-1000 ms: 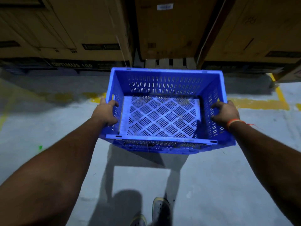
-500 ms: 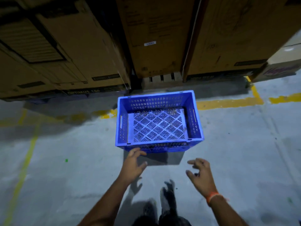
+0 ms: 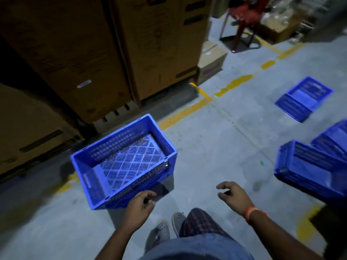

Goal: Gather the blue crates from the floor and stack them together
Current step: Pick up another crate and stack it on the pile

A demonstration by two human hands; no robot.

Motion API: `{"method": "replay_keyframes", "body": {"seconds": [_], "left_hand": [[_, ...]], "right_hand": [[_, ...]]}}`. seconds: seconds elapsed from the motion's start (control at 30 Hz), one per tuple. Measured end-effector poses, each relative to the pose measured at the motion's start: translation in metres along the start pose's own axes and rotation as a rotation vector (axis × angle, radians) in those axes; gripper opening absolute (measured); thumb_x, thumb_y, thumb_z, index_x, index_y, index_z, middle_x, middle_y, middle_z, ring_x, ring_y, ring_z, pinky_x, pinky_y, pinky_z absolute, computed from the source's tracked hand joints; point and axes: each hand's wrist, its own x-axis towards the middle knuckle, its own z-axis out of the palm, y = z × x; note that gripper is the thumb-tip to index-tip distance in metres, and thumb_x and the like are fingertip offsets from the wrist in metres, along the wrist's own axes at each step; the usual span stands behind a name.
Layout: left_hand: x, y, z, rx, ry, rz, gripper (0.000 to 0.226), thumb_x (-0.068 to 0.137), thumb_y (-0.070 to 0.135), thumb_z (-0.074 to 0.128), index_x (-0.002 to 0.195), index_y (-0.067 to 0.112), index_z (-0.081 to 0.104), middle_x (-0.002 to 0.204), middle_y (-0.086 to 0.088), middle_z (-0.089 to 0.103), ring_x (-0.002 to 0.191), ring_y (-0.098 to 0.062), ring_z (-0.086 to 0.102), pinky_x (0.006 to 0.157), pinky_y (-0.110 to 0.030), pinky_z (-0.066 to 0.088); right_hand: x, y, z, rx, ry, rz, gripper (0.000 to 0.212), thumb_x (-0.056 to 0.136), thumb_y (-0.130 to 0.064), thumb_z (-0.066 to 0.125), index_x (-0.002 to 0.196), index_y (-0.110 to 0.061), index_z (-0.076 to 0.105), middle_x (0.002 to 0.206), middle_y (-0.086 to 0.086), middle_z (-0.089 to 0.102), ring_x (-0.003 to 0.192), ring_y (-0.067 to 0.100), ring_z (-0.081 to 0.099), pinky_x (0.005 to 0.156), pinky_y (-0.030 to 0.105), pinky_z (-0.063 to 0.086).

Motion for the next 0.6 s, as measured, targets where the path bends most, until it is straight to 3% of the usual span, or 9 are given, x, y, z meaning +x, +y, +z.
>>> {"method": "replay_keyframes", "body": {"seconds": [0.23,0.33,0.43,0.6], "left_hand": [[0.074,0.069,0.038,0.168,-0.262,0.192,0.024,0.086,0.023,0.070,0.103,0.041,0.066,0.107,0.018,0.070,0.097,0.009,0.063,0.082,-0.011,0.049],[0.113,0.111,0.072,0.222,-0.376,0.238,0.025,0.084,0.021,0.069,0.099,0.042,0.070,0.104,0.021,0.071,0.096,0.005,0.067,0.087,-0.020,0.053],[0.154,0.167,0.114,0.237,-0.448,0.269,0.039,0.085,0.015,0.068,0.107,0.046,0.065,0.104,0.021,0.071,0.091,-0.005,0.070,0.082,-0.023,0.055],[0.219,0.287,0.197,0.243,-0.551,0.302,0.035,0.089,0.006,0.067,0.099,0.039,0.069,0.102,0.024,0.070,0.086,-0.001,0.069,0.077,-0.014,0.050]], "right_hand": [[-0.043,0.074,-0.034,0.330,0.261,0.246,0.017,0.085,-0.015,0.070,0.095,-0.028,0.070,0.110,-0.005,0.066,0.091,0.012,0.066,0.082,0.028,0.052],[-0.049,0.110,-0.057,0.440,0.375,0.333,0.015,0.086,-0.013,0.069,0.095,-0.025,0.071,0.110,-0.004,0.066,0.094,0.012,0.065,0.074,0.019,0.048],[-0.043,0.140,-0.088,0.525,0.476,0.381,0.016,0.086,-0.009,0.069,0.094,-0.022,0.072,0.108,-0.002,0.066,0.097,0.013,0.064,0.078,0.022,0.045],[-0.033,0.183,-0.155,0.546,0.540,0.480,0.020,0.083,-0.003,0.069,0.091,-0.021,0.072,0.103,-0.001,0.070,0.082,0.011,0.067,0.074,0.017,0.049]]}}
